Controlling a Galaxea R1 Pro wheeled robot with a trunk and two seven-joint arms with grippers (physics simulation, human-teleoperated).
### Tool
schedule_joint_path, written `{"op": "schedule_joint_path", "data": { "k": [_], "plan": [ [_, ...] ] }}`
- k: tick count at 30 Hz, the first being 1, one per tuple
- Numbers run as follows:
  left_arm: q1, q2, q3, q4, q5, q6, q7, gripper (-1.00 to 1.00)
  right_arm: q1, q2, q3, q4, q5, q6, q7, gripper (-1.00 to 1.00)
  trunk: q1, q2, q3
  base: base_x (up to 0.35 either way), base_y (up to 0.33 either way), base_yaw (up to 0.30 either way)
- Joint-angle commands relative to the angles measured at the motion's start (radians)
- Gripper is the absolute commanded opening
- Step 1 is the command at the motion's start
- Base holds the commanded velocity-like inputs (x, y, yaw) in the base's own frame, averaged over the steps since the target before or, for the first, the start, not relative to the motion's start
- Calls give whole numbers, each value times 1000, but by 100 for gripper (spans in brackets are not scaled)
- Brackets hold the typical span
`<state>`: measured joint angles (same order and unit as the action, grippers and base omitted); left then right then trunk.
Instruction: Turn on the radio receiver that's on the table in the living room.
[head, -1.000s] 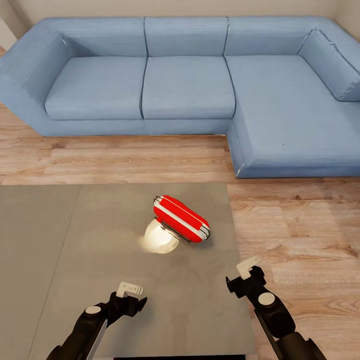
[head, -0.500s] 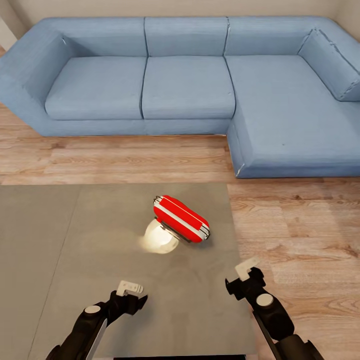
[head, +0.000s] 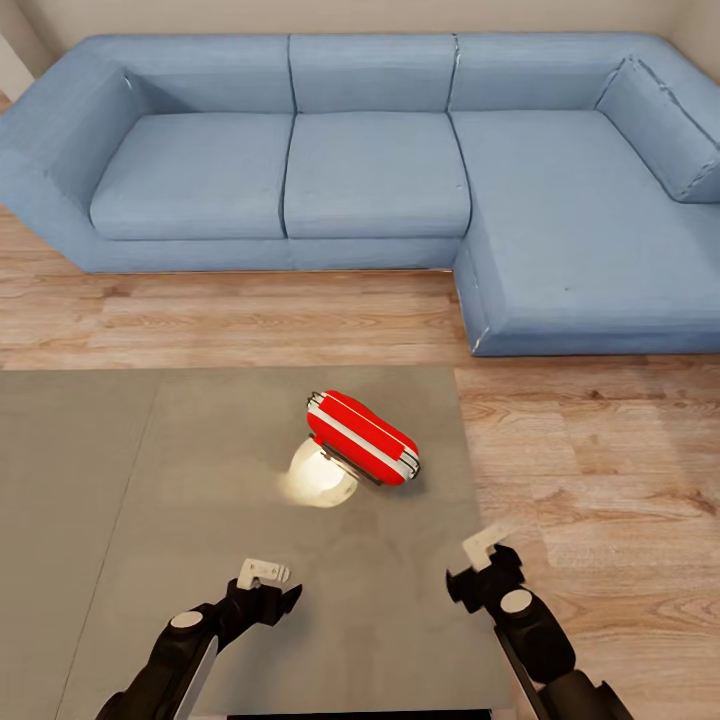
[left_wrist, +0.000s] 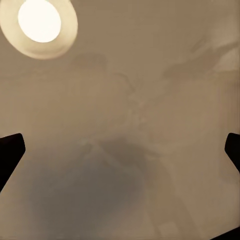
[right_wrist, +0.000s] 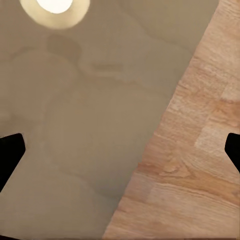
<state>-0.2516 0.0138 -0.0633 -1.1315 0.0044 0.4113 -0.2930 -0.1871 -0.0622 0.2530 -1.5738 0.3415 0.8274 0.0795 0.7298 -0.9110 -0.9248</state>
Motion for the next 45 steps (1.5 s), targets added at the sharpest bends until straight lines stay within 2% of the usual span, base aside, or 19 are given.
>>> {"op": "schedule_joint_path", "data": {
  "k": [1,13,14,18,20,21,24,25,26,28,36,38,45],
  "plan": [
    [0,0,0,1,0,0,0,100,1,1,2,0,1,6,0,100,0,0,0,0,0,0],
    [0,2,0,5,2,0,0,100,-54,13,6,0,0,73,17,100,0,0,0,0,0,0],
    [0,2,0,5,2,0,0,100,-207,13,6,0,-1,132,30,100,0,0,0,0,0,0],
    [0,3,0,6,2,0,0,100,-329,14,6,0,0,213,140,100,0,0,0,0,0,0],
    [0,3,0,6,2,0,0,100,-368,15,6,0,0,220,169,100,0,0,0,0,0,0],
    [0,4,0,6,2,-1,0,100,-479,49,9,1,0,220,199,100,0,0,0,0,0,0],
    [0,4,0,6,2,-2,0,100,-517,67,32,1,0,220,202,100,0,0,0,0,0,0],
    [0,3,0,6,2,-2,0,100,-569,91,103,1,2,220,204,100,0,0,0,0,0,0],
    [0,3,0,7,2,-3,0,100,-590,117,120,2,1,220,205,100,0,0,0,0,0,0],
    [0,3,0,7,2,-3,0,100,-611,148,129,2,-1,220,205,100,0,0,0,0,0,0],
    [0,3,0,7,2,-3,0,100,-640,216,138,5,-6,220,207,100,0,0,0,0,0,0],
    [0,3,0,8,3,-3,0,100,-641,225,138,6,-6,220,207,100,0,0,0,0,0,0],
    [0,4,0,13,3,-3,0,100,-641,229,138,22,-8,220,210,100,0,0,0,0,0,0]
  ]
}}
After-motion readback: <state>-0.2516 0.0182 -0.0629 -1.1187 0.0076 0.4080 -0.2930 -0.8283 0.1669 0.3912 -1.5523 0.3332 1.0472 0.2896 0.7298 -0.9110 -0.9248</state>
